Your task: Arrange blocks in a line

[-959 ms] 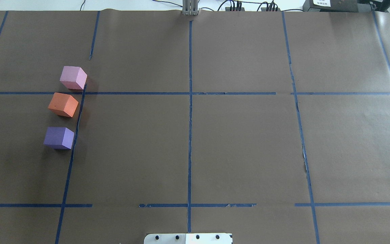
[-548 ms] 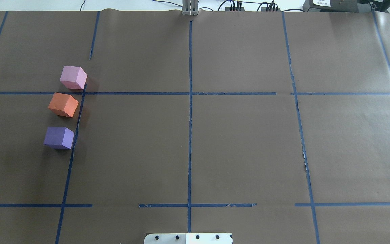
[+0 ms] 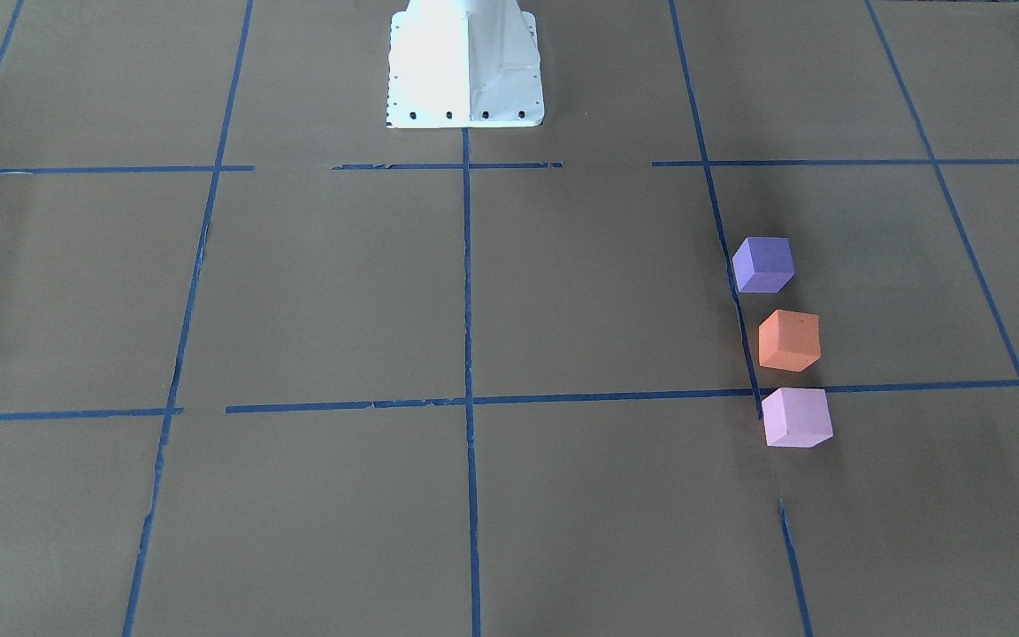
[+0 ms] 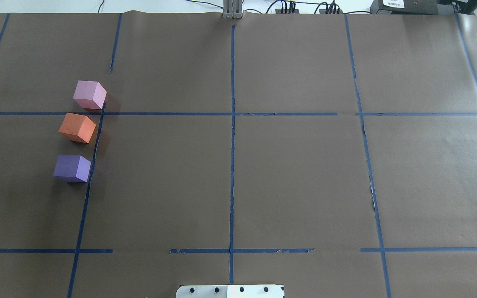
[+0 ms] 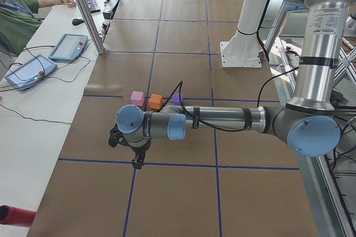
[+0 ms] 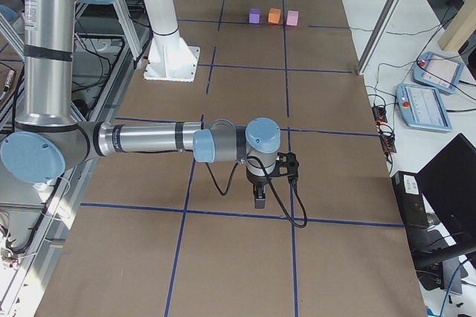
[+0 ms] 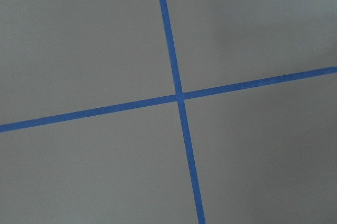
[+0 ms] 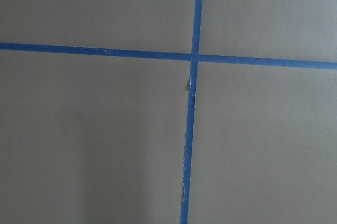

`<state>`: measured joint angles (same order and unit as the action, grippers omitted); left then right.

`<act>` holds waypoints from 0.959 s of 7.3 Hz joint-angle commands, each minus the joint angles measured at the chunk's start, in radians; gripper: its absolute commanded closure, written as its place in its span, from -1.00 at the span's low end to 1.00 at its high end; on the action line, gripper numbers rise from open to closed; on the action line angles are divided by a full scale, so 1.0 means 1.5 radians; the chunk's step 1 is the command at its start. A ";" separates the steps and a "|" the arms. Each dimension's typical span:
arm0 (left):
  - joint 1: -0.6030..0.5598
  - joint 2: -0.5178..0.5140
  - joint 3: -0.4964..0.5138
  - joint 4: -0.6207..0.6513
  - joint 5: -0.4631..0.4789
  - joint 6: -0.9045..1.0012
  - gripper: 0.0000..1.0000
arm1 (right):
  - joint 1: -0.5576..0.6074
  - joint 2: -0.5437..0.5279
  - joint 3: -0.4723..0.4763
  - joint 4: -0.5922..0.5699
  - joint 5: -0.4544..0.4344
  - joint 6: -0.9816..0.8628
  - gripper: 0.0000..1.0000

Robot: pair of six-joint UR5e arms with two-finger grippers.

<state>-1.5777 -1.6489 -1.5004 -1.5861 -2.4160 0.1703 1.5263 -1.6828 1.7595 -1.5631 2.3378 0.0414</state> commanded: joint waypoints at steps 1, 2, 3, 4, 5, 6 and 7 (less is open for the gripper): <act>0.000 0.001 0.000 0.000 0.000 0.000 -1.00 | 0.000 0.000 0.000 0.000 0.000 0.000 -1.00; 0.000 0.001 0.000 0.000 0.000 0.000 -1.00 | 0.000 0.000 0.000 0.000 0.000 0.000 -1.00; 0.000 0.001 0.000 0.000 0.000 0.000 -1.00 | 0.000 0.000 0.000 0.000 0.001 0.000 -1.00; 0.000 0.002 0.000 0.000 0.000 0.000 -1.00 | 0.000 0.000 0.000 0.000 0.000 0.000 -1.00; 0.000 0.007 -0.001 0.000 0.000 0.000 -1.00 | 0.000 0.000 0.000 0.000 0.000 0.000 -1.00; 0.000 0.008 -0.002 0.001 0.000 0.000 -1.00 | 0.000 0.000 0.000 0.000 0.000 0.000 -1.00; 0.000 0.008 -0.001 0.000 0.000 0.000 -1.00 | 0.000 0.000 0.000 0.000 0.000 0.000 -1.00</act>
